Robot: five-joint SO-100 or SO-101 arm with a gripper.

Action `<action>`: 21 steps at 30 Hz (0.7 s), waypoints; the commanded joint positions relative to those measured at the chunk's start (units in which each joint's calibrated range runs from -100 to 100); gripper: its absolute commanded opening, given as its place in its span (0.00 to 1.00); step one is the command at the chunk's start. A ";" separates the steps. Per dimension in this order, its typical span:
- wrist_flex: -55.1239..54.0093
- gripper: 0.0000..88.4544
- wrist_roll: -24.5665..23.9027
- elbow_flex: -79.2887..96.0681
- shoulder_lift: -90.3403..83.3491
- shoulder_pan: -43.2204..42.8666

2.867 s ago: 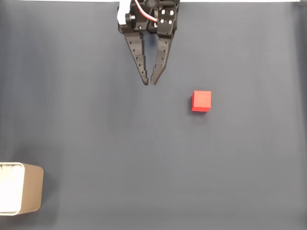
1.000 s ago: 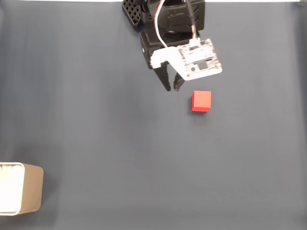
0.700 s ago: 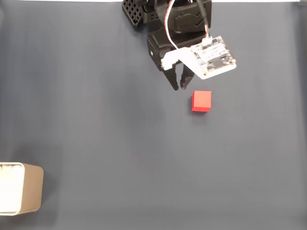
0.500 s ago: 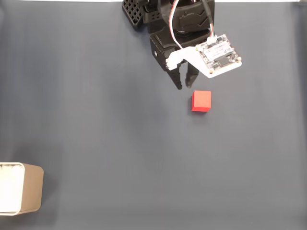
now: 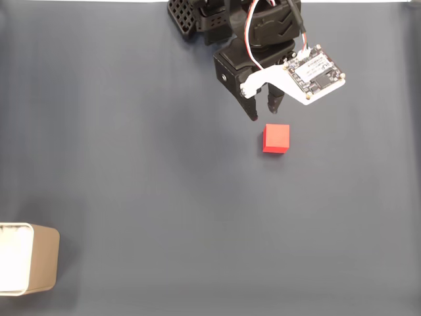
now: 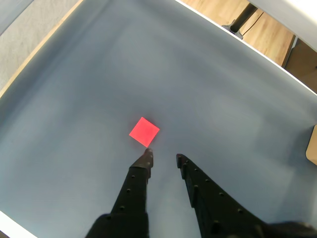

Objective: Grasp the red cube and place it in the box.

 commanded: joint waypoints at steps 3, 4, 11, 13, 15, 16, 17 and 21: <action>-3.63 0.17 0.54 1.50 0.14 -1.51; -3.96 0.18 0.54 1.96 0.14 -1.72; -5.68 0.26 0.68 3.60 1.27 -2.71; -6.83 0.29 0.00 4.15 1.62 -2.93; -8.14 0.30 -0.10 5.06 1.79 -3.00; -8.80 0.31 -0.10 5.61 1.88 -3.07; -9.54 0.32 -0.10 6.25 1.96 -3.07; -11.99 0.34 -0.29 8.62 1.96 -3.07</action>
